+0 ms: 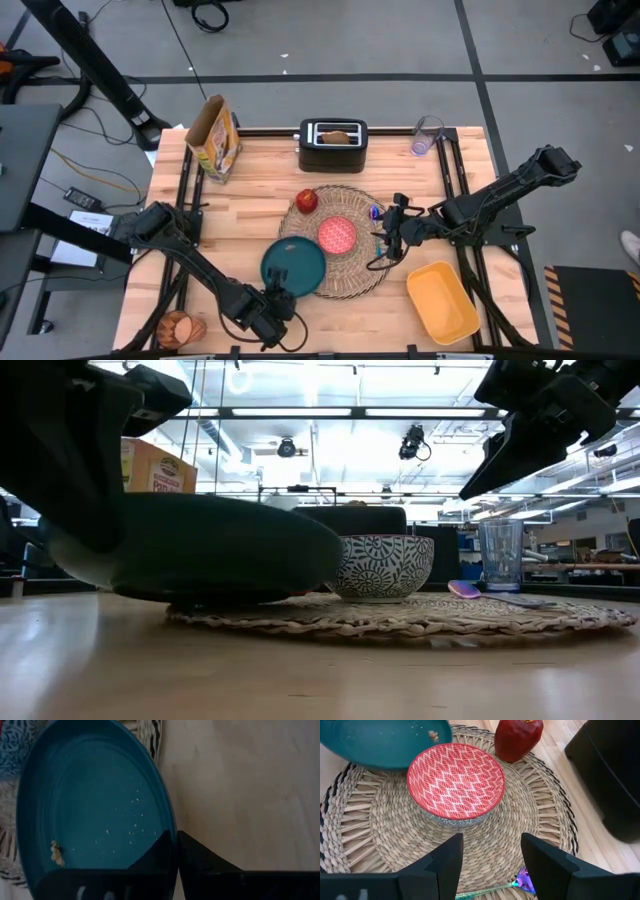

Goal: Arrange a breakfast setting
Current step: Put the blue plate on the brown table mat, then put the toasted bread on the blue plate

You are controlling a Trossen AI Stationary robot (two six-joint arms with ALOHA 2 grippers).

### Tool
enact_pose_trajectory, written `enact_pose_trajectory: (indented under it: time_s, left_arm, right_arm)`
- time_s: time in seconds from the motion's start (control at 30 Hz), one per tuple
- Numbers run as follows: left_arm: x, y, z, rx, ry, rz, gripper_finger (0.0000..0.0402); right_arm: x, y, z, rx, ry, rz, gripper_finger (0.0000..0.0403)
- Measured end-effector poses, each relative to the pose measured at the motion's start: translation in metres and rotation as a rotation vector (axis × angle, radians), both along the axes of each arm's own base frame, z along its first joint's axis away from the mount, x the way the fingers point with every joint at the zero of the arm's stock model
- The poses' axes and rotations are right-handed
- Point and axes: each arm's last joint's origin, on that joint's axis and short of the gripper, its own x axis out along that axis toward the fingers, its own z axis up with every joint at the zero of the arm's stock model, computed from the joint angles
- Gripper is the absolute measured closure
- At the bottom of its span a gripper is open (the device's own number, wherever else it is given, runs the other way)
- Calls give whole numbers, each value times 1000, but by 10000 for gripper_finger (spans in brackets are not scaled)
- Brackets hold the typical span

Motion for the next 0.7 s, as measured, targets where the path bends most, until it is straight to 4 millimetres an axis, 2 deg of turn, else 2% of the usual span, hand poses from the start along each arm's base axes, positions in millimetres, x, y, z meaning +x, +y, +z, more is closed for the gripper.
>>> enact_pose_trajectory:
  time_s: [0.13,0.37,0.47,0.57,0.7]
  left_arm:
    - [0,-1,0,-8,-3,-2,352]
    - [-5,-3,5,-103,53,6,276]
    - [-10,2,21,-139,55,36,255]
    - [-17,9,46,-160,1,57,247]
    - [-30,26,81,-95,-126,96,247]
  right_arm:
    - [0,0,0,1,7,2,193]
    - [0,-8,0,17,50,-33,172]
    - [3,-13,15,-1,79,-74,167]
    - [8,-21,28,45,52,-135,169]
    - [27,-24,28,171,-21,-92,175]
